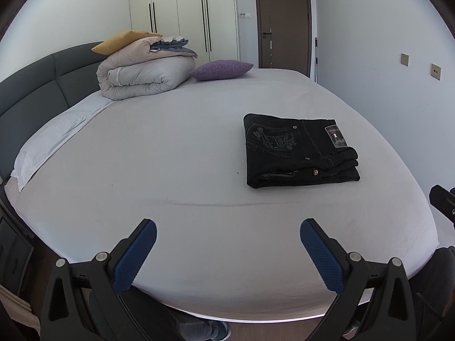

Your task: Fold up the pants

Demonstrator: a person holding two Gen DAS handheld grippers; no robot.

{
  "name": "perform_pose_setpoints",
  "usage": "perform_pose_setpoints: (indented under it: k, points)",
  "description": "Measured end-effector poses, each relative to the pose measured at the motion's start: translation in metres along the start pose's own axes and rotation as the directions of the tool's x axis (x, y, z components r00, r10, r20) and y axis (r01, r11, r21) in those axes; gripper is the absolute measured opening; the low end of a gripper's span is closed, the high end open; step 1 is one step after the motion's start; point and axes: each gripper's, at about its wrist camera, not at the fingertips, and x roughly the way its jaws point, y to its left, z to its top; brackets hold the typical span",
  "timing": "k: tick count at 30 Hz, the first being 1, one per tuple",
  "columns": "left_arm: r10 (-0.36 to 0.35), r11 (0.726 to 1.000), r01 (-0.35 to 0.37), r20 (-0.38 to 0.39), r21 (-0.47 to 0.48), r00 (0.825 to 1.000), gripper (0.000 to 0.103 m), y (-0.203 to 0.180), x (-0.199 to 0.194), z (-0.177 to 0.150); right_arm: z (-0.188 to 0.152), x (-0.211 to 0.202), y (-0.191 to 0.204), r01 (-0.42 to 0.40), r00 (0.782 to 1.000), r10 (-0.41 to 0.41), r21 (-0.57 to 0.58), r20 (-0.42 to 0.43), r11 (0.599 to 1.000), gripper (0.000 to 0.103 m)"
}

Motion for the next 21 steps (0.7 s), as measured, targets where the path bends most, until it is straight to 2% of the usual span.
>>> perform_pose_setpoints:
  k: [7,21]
  points:
    - [-0.012,1.0,0.012,-0.029,-0.009,0.999,0.103,0.002,0.007,-0.004,-0.004,0.01,0.001,-0.005,1.0,0.005,-0.009,-0.028,1.0,0.103]
    - [-0.014,1.0,0.014,-0.036,-0.004,0.999,0.103,0.001,0.008,-0.006,-0.008,0.017,0.012,-0.018,0.999,0.017,-0.024,-0.047,1.0,0.103]
